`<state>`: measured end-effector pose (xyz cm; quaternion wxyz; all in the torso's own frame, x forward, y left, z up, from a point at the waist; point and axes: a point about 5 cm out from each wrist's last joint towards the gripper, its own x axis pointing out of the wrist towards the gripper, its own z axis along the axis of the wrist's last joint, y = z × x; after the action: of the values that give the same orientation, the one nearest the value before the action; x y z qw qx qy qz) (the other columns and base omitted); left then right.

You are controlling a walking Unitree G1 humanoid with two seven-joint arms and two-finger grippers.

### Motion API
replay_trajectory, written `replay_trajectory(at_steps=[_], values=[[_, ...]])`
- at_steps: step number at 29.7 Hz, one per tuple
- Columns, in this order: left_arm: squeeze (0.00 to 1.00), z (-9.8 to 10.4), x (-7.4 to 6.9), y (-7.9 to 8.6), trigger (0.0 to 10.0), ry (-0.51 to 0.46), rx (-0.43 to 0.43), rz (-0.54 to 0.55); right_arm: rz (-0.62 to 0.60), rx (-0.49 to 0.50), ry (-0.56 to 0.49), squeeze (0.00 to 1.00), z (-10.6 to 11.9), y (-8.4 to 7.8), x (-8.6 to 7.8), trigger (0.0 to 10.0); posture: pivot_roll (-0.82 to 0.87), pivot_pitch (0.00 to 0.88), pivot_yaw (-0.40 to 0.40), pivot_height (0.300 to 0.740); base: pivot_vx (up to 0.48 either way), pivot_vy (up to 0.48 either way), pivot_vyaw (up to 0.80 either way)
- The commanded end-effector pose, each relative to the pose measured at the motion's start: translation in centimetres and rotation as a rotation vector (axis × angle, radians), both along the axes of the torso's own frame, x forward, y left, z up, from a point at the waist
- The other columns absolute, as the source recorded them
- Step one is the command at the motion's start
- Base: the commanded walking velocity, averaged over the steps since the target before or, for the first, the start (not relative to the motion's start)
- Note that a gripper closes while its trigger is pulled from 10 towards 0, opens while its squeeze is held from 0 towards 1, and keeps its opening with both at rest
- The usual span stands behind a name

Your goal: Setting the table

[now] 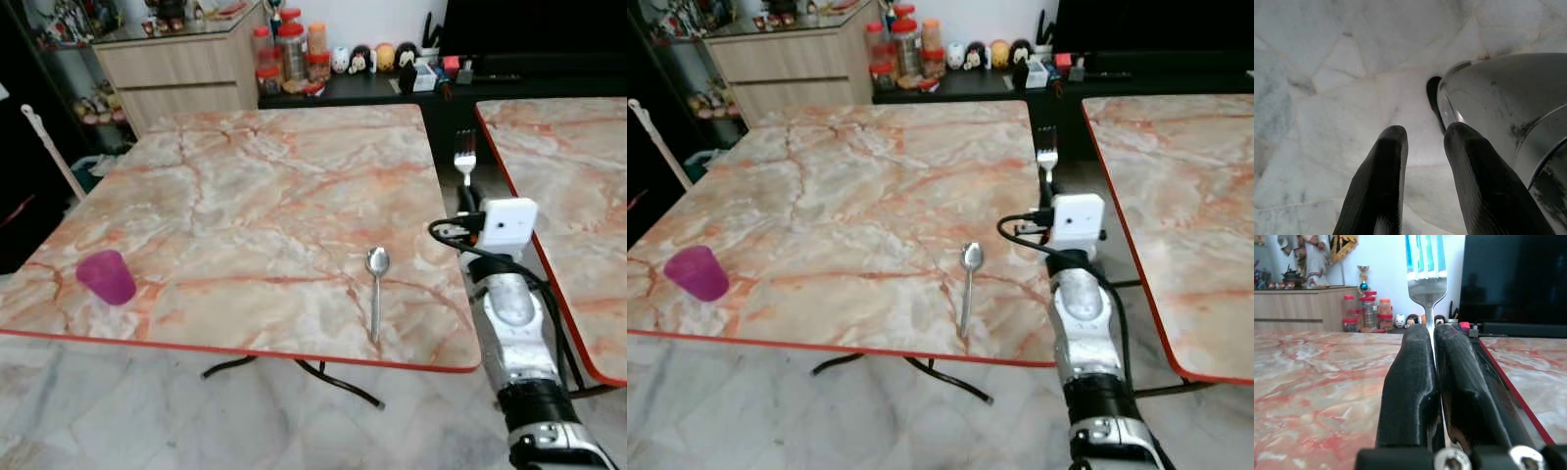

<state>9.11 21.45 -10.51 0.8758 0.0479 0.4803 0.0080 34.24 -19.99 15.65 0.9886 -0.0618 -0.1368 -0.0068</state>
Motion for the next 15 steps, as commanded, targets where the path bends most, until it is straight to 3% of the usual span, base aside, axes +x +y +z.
replay_trajectory(at_steps=[1,15], values=[[0.0,-0.06,-0.38,0.28,10.0,0.015,0.01,-0.002,0.025,-0.003,-0.015,0.0,0.46,0.64,0.23,10.0,-0.13,0.0,0.075,0.736,0.0,-0.296,0.0],[0.0,-0.12,-0.65,0.27,10.0,0.023,0.012,-0.003,0.017,0.0,-0.022,0.0,0.86,0.44,0.21,10.0,-0.14,0.0,0.074,0.736,0.0,-0.3,0.0]])
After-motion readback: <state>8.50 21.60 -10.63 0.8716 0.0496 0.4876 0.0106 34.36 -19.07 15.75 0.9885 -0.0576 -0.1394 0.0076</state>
